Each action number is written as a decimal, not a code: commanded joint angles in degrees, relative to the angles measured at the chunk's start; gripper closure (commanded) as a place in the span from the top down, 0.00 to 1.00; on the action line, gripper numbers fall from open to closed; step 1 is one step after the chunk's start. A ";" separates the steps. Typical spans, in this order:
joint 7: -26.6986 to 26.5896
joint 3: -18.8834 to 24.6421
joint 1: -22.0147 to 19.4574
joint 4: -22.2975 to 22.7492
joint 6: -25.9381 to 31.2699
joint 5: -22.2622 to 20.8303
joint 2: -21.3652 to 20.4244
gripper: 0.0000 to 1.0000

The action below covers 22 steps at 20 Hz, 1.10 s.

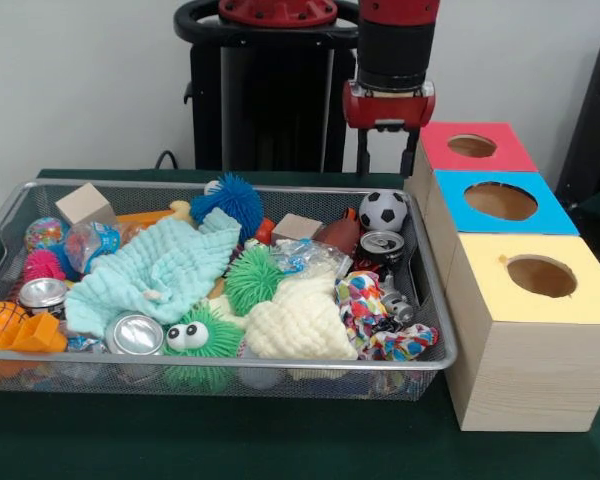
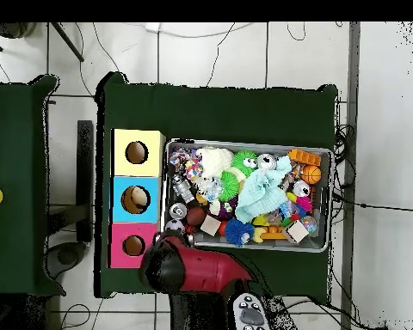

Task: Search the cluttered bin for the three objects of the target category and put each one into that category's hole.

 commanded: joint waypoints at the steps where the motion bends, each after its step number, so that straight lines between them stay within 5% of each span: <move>1: 4.09 5.18 -0.51 -12.49 5.64 0.36 6.00 1.00; 10: 1.41 5.03 1.01 -26.68 16.35 0.39 11.11 1.00; 18: 1.70 5.54 1.38 -35.94 18.94 -0.40 16.69 1.00; 22: 2.93 6.08 1.44 -36.84 16.99 -0.45 18.14 1.00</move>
